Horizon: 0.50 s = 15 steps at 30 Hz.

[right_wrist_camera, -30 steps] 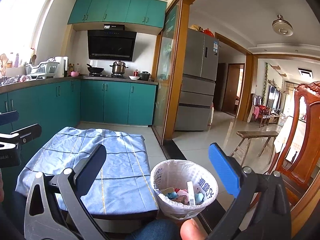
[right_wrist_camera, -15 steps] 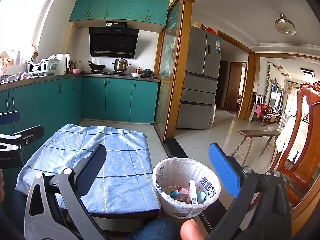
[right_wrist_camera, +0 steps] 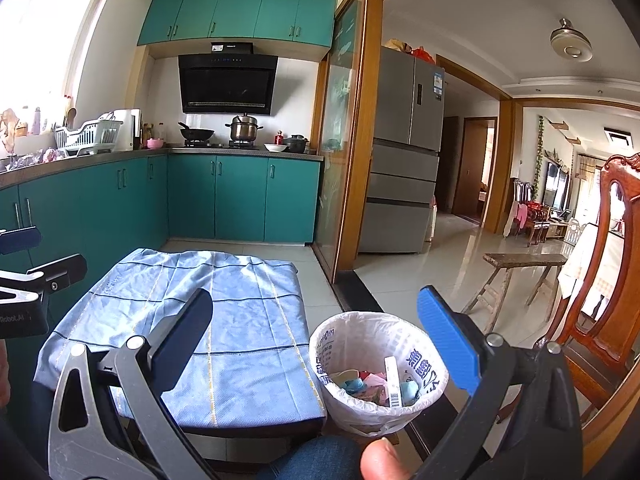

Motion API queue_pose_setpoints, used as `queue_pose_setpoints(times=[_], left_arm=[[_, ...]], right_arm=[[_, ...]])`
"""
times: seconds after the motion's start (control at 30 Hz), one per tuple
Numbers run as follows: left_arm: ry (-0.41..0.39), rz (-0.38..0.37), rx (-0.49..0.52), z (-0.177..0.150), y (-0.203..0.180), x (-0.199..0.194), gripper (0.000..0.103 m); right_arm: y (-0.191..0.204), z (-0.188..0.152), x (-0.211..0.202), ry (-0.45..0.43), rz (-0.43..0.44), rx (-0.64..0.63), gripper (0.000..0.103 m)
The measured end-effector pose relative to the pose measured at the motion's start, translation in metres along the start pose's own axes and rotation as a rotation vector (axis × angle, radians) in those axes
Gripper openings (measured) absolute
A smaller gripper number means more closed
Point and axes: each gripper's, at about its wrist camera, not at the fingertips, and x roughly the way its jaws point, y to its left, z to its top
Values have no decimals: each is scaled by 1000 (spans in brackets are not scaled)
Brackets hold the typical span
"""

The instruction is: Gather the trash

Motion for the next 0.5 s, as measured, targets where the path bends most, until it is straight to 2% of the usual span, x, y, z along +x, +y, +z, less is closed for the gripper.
queue_pose_setpoints(times=[0.4,0.5], left_arm=[[12,1,13,-2,-7,1,100],[9,24,9,-4,-8,0,100]], right_arm=[[-10,-3,0,10,3,21,100],[-10,-4,1,14,9,20,100]])
